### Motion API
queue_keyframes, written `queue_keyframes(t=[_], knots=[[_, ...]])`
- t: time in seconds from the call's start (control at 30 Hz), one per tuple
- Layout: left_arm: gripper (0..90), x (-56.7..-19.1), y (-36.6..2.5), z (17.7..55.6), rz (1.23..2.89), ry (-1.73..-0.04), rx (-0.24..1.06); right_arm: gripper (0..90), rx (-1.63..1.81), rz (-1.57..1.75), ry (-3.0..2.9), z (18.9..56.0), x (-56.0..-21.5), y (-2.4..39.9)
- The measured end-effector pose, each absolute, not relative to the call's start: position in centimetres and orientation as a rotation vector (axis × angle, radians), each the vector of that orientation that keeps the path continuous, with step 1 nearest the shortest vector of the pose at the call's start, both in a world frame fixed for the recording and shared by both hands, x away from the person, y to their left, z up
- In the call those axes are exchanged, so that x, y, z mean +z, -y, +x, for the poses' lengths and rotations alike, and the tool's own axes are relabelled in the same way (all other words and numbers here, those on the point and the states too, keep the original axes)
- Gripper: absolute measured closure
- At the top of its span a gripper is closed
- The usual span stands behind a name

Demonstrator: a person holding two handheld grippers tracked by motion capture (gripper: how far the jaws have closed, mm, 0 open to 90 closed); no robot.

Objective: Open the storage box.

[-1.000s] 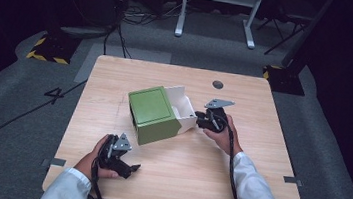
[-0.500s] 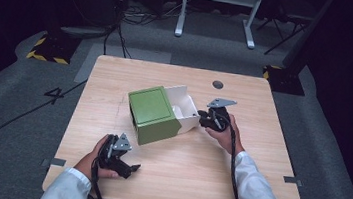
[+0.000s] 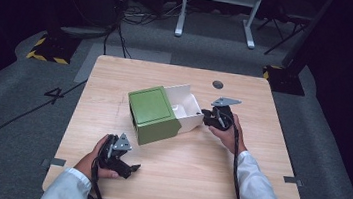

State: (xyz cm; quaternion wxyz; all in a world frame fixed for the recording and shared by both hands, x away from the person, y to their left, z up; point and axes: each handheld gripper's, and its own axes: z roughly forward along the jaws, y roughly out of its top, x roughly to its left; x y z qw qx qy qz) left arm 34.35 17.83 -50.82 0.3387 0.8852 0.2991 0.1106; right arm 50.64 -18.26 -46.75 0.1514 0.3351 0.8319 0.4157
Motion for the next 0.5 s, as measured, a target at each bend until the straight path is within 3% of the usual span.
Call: queue_keyframes(t=[0.5], knots=[[0.6, -50.82, -17.83, 34.35, 2.305, -0.779, 0.288, 66.1, 1.216, 0.996, -2.372, 51.18, -46.88, 18.9]])
